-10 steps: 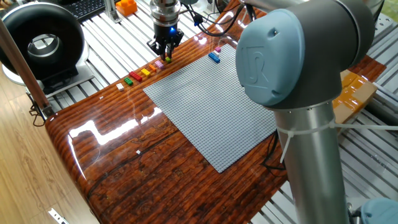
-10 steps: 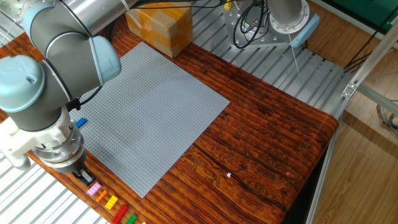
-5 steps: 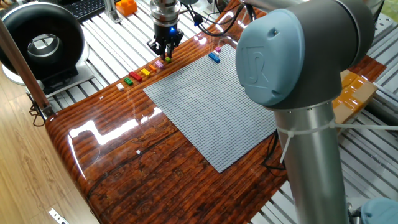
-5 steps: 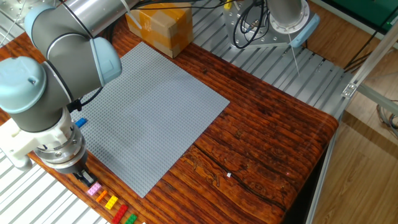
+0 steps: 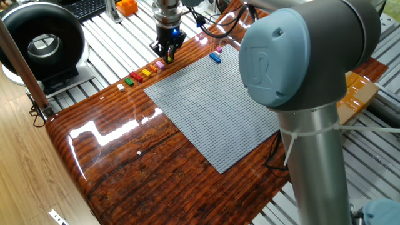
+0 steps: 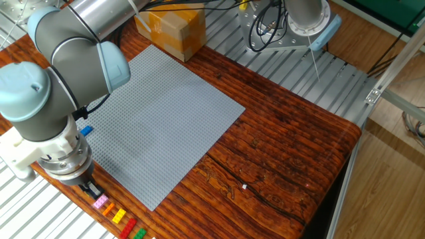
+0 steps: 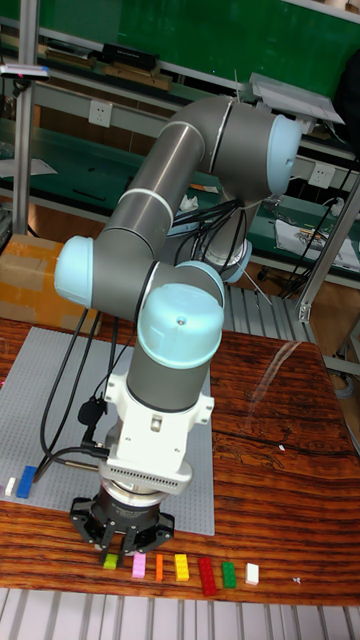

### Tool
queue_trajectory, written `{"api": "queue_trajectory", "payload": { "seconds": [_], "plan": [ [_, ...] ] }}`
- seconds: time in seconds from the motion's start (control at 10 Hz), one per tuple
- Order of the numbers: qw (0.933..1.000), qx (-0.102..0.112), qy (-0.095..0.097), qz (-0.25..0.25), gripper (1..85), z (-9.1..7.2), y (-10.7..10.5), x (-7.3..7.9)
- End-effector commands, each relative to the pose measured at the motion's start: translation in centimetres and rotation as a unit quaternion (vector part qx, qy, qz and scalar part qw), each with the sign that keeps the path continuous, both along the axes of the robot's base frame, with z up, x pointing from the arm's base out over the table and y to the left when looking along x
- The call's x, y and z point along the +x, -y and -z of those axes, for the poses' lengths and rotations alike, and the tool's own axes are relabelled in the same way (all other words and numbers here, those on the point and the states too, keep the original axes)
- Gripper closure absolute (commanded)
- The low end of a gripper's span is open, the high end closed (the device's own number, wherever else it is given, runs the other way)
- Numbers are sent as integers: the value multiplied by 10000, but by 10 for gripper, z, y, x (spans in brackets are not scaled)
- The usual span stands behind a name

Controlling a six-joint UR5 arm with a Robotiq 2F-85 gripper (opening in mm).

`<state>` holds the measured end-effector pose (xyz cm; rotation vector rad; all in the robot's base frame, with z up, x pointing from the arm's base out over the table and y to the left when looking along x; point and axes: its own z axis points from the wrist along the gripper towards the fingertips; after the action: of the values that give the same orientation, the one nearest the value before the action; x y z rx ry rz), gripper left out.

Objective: Build with small Lego blocks

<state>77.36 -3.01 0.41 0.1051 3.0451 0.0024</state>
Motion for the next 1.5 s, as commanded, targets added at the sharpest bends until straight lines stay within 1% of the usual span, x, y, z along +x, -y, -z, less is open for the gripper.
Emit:
{"api": "queue_trajectory", "payload": {
  "seconds": [0.0, 0.1, 0.3, 0.4, 0.5, 0.6, 0.7, 0.9, 1.0, 1.2, 1.3, 1.4],
  "plan": [
    [9997, 98, -11, 244, 730, -1, -3, -1],
    [9995, 94, -49, 305, 763, -3, -3, -3],
    [9992, 80, -33, 397, 827, -5, -1, -2],
    [9991, 30, -7, 427, 847, -5, 1, -1],
    [9989, -11, 18, 465, 847, -7, 4, -1],
    [9989, -111, 23, 465, 847, -11, 11, -2],
    [9987, -163, 3, 488, 847, -18, 18, -7],
    [9984, -319, 9, 458, 847, -30, 40, -21],
    [9985, -343, 40, 433, 847, -33, 49, -27],
    [9987, -351, 255, 277, 847, -37, 75, -32],
    [9989, -324, 287, 169, 847, -39, 90, -40],
    [9989, -324, 315, 107, 847, -40, 101, -48]
  ]
}}
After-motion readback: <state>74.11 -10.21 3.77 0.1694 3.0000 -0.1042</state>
